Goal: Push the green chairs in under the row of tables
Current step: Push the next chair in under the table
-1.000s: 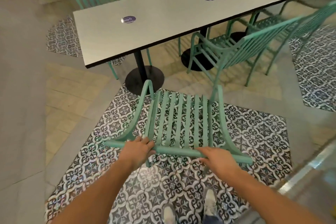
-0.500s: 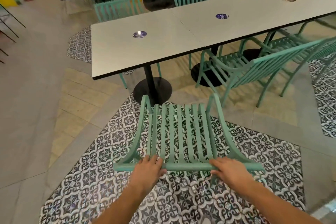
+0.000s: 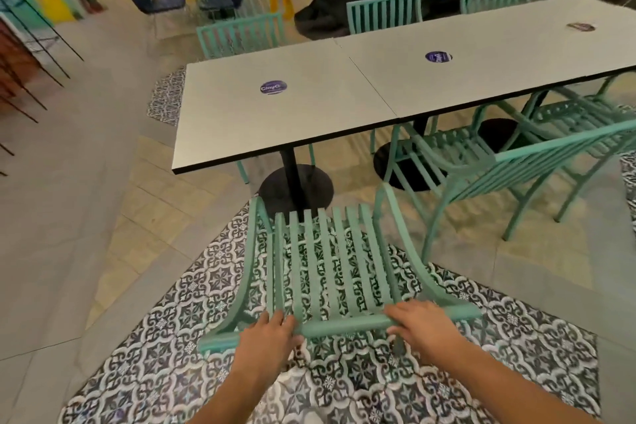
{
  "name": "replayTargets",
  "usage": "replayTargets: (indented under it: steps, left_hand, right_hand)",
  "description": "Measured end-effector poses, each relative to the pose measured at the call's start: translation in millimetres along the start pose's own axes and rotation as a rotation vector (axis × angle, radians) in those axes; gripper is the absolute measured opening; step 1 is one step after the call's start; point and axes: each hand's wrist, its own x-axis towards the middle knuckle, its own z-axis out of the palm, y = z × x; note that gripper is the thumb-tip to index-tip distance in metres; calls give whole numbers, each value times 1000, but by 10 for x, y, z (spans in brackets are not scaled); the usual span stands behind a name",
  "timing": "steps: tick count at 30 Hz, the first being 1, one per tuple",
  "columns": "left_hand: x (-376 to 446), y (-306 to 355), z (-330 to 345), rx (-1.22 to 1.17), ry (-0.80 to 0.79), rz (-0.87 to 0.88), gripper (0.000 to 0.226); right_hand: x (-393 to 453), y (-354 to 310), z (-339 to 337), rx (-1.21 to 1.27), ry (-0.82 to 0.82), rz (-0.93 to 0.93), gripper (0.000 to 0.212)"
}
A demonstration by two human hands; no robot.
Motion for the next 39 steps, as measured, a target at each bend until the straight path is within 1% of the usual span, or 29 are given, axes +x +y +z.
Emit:
replayTargets:
  steps: [7, 11, 15, 19, 24, 27, 30, 33, 34, 35, 36, 37, 38, 39]
  left_hand:
    - [486, -317, -210, -38, 13, -16, 42]
    - [718, -565, -324, -43, 15, -24, 45]
    - [927, -744, -456, -48, 2, -45, 42]
    - [1136, -813, -573, -51, 22, -42, 39]
    - [1375, -896, -629, -76, 68, -66, 39]
    - [1547, -947, -675, -96, 64, -108, 37]
    - [1713, -960, -731, -92, 74, -150, 33]
    - [1817, -957, -671, -72, 86, -187, 33]
    - [1834, -947, -625, -84, 107, -218, 35]
    - [1834, -933, -577, -112, 177, -243, 37]
    - [1826, -936, -520, -144, 273, -277, 40]
    - [1798, -931, -474, -213, 392, -350, 43]
    - [1757, -935, -459, -336, 498, -490, 45]
    - [1720, -945, -440, -512, 572, -666, 50]
  right_hand:
    - [656, 6, -312, -26, -8, -22, 38]
    - [1013, -45, -400, 11, 7, -33, 35]
    - [1323, -59, -515, 34, 23, -36, 31]
    - [1587, -6, -660, 21, 19, -41, 36]
    - [1874, 47, -812, 34, 21, -47, 32]
    - [2071, 104, -918, 31, 33, -43, 36]
    - [2254, 165, -966, 31, 60, -21, 32]
    - [2328, 218, -975, 110, 60, 7, 31]
    - [2320, 257, -984, 124, 90, 20, 34]
    - [2307, 308, -975, 139, 135, 38, 38]
    - [2265, 353, -959, 167, 234, 65, 43]
    - [2205, 406, -922, 233, 365, 131, 49]
    - [2139, 446, -888, 353, 516, 252, 57]
    - [2067, 463, -863, 544, 661, 436, 67]
